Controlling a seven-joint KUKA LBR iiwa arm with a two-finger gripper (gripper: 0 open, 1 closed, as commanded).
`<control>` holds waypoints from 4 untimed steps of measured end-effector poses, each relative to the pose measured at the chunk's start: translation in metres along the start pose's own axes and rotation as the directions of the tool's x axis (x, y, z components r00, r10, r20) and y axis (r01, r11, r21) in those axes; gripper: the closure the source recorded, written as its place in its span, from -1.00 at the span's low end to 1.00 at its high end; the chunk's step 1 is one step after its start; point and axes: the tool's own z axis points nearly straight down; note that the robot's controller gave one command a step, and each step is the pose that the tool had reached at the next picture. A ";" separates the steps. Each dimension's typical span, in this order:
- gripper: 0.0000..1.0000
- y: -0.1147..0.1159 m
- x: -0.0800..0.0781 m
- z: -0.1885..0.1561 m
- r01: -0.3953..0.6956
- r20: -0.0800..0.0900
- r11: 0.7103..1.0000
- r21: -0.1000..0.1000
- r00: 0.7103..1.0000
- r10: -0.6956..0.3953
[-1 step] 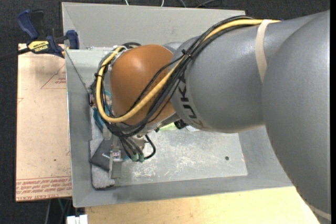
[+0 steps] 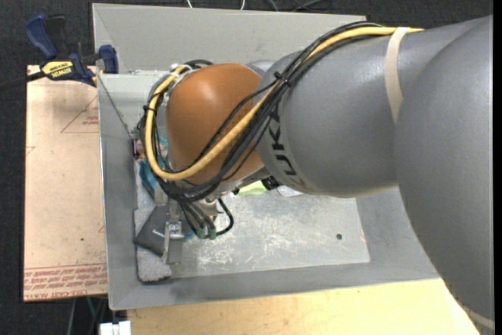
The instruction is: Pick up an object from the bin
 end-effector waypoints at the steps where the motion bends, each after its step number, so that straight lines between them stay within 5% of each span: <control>1: -1.00 -0.022 -0.014 0.050 0.127 0.002 0.992 -0.001 0.992 -0.127; 2: -1.00 -0.024 -0.001 0.101 0.224 0.014 0.975 -0.002 0.974 -0.224; 3: -1.00 -0.070 -0.013 0.117 0.211 0.007 0.978 -0.006 0.978 -0.210; 4: -1.00 -0.046 -0.007 0.120 0.218 0.021 0.976 -0.006 0.976 -0.218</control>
Offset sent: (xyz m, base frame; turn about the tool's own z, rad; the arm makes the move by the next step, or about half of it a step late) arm -0.0017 -0.0232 -0.1004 -0.2287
